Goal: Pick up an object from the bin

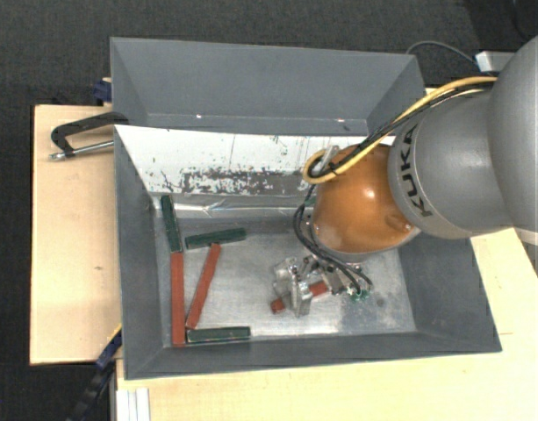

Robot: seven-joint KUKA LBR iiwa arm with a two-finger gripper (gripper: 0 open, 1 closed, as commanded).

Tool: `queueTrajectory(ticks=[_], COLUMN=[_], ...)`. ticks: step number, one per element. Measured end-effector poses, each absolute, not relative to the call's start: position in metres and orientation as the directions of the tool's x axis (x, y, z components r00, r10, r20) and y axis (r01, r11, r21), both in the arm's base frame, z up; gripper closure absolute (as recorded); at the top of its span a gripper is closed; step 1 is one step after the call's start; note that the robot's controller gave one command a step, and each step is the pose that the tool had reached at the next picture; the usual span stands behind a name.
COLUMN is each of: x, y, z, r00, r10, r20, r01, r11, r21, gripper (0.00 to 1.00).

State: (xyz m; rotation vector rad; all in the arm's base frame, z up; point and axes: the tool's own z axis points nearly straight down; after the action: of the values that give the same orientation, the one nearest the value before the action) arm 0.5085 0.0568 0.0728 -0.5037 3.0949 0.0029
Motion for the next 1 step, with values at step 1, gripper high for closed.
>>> queueTrajectory(ticks=[1], x=[0.5063], y=[0.0325], z=[0.0855], r00=[-0.952], r10=[-0.307], r20=[-0.006], r01=[-0.307], r11=[0.952], r21=[0.001], gripper=[1.00])
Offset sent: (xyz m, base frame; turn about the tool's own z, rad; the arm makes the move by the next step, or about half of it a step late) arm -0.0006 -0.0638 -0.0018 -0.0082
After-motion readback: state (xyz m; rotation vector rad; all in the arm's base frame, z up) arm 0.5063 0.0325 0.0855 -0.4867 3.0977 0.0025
